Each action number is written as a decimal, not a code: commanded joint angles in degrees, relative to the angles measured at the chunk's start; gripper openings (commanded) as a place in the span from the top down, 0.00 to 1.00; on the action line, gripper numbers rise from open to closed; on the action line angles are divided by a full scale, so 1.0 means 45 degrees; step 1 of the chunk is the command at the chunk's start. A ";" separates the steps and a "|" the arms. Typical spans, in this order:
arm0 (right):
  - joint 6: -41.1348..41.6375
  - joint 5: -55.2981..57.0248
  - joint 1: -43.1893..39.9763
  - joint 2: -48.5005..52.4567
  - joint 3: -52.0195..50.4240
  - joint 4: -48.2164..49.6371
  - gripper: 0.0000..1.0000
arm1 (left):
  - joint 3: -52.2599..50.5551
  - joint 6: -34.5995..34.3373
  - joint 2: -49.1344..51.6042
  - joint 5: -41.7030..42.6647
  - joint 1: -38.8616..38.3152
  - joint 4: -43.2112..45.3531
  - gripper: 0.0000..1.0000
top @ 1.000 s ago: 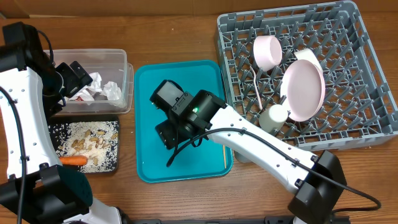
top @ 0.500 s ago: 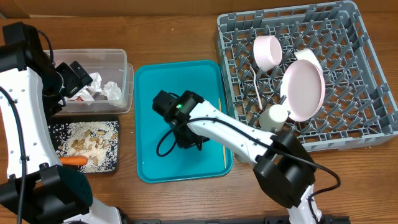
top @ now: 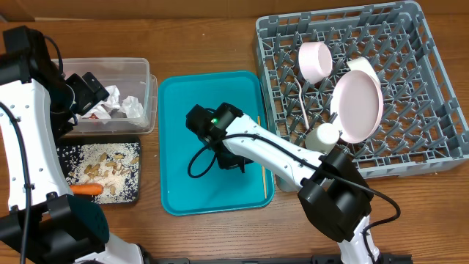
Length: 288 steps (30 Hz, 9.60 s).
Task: Sort waste into correct bins and load items into the dishwasher
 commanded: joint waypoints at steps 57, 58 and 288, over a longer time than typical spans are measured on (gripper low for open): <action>0.0398 0.1185 -0.0117 -0.0058 -0.3526 0.1875 0.91 | -0.0063 -0.0180 -0.0034 0.0136 -0.0053 -0.0029 0.00; 0.0398 0.1180 -0.0117 -0.0058 -0.3526 0.1943 0.91 | -0.0068 -0.0180 -0.0034 0.0136 -0.0053 -0.0029 0.00; -0.1851 -0.1647 -0.1870 -0.1035 -0.3478 0.5838 0.96 | -0.0068 -0.0180 -0.0034 0.0136 -0.0053 -0.0029 0.00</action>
